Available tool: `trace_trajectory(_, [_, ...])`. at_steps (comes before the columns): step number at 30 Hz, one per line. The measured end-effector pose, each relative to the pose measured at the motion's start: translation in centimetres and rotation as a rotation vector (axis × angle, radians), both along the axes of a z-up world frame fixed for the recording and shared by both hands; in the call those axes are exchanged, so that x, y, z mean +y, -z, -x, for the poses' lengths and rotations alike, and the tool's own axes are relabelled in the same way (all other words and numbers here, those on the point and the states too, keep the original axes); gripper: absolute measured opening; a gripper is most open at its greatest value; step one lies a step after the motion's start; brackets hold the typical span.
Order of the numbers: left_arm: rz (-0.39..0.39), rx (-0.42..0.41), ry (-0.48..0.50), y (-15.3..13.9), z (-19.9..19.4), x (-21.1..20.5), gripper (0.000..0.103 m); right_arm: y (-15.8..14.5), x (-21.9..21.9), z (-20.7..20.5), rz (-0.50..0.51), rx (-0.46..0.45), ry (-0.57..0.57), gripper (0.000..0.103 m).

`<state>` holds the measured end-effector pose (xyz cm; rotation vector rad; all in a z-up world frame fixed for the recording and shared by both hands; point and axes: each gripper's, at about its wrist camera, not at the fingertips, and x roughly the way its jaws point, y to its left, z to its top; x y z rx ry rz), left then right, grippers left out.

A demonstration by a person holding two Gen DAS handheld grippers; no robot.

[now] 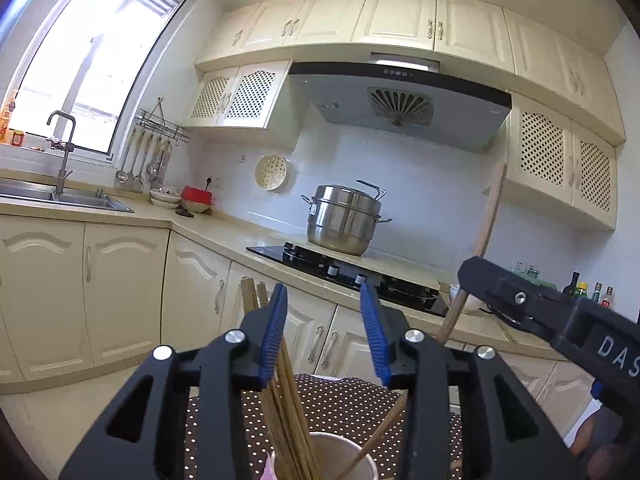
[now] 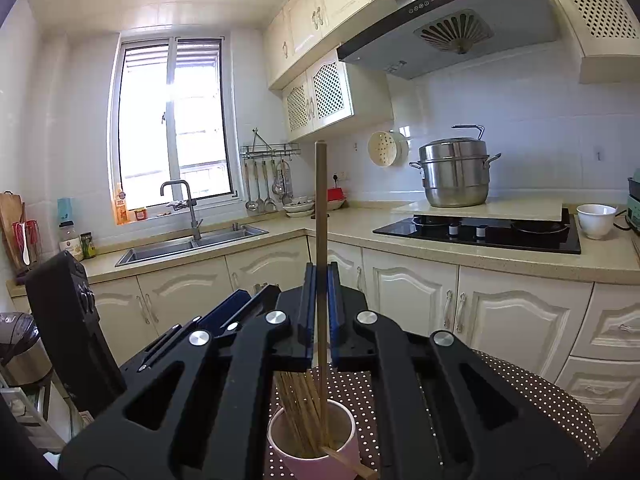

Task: Organize utensils
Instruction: 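Lift both held chopsticks and lower them into the pink cup, then open both grippers and withdraw from the pink cup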

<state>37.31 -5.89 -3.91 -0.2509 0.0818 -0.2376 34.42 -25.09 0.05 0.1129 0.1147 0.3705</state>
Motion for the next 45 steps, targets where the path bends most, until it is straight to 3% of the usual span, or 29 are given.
trace_trajectory(9, [-0.024, 0.034, -0.049, -0.2, 1.1, 1.1, 0.044, -0.2, 0.8, 1.0, 0.06, -0.037, 0.054, 0.006])
trace_trajectory(17, [-0.051, 0.058, -0.071, -0.4, 1.9, 1.8, 0.047, 0.5, 1.2, 0.6, 0.081, 0.003, 0.066, 0.006])
trace_trajectory(33, [-0.06, 0.059, -0.091, -1.7, 3.3, 2.7, 0.051, 0.4, 1.3, 1.4, 0.082, 0.046, 0.07, 0.007])
trace_trajectory(45, [-0.076, 0.039, -0.075, -3.4, 6.4, 2.8, 0.053, -0.9, 1.1, 3.8, 0.091, 0.028, 0.079, 0.008])
